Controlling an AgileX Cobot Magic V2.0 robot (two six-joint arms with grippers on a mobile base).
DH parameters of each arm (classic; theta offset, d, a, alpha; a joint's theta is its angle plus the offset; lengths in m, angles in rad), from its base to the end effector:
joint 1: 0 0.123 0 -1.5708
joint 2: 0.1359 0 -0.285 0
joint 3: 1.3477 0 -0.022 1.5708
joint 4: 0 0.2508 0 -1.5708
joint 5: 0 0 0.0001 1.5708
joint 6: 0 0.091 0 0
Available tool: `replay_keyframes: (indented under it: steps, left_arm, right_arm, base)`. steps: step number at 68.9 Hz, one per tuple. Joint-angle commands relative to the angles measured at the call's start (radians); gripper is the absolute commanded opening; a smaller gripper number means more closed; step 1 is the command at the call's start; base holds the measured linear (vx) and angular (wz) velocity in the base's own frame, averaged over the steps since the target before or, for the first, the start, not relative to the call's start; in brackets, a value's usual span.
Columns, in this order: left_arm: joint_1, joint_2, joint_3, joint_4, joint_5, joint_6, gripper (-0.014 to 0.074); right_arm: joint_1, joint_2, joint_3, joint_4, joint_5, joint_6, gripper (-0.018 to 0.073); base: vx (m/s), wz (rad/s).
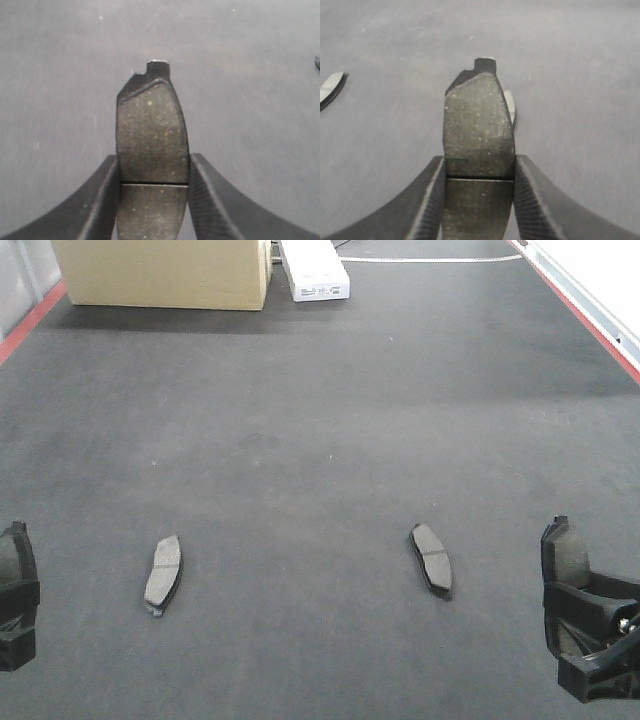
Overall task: Move and align brake pads A on conveyor
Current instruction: 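Lower the left gripper with its pad beside the nearer belt pad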
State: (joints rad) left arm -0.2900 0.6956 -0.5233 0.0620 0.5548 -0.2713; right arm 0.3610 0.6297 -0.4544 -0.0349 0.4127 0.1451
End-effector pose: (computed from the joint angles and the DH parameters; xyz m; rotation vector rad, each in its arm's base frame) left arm 0.1280 -0.0351 0.2799 0.0611 2.2196 -0.2458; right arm 0.1184 0.0433 0.2766 -0.2489 2.0680 0.2758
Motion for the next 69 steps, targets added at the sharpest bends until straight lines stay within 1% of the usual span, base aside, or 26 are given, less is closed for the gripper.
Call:
replay_keyframes:
  steps: [1,26,69]
  left_arm:
    - [0.0,-0.003,-0.027,0.0,-0.084,-0.001,0.0135]
    - [0.0,-0.003,-0.027,0.0,-0.084,-0.001,0.0135]
    - [0.0,-0.003,-0.027,0.0,-0.084,-0.001,0.0135]
  right_arm:
    - [-0.002,-0.004,-0.031,-0.007,-0.086,-0.005,-0.001]
    - [-0.002,-0.004,-0.031,-0.007,-0.086,-0.005,-0.001]
    - [-0.002,-0.004,-0.031,-0.007,-0.086,-0.005,-0.001]
  base:
    - [0.15,-0.01]
    - [0.09,-0.01]
    - [0.0,0.0]
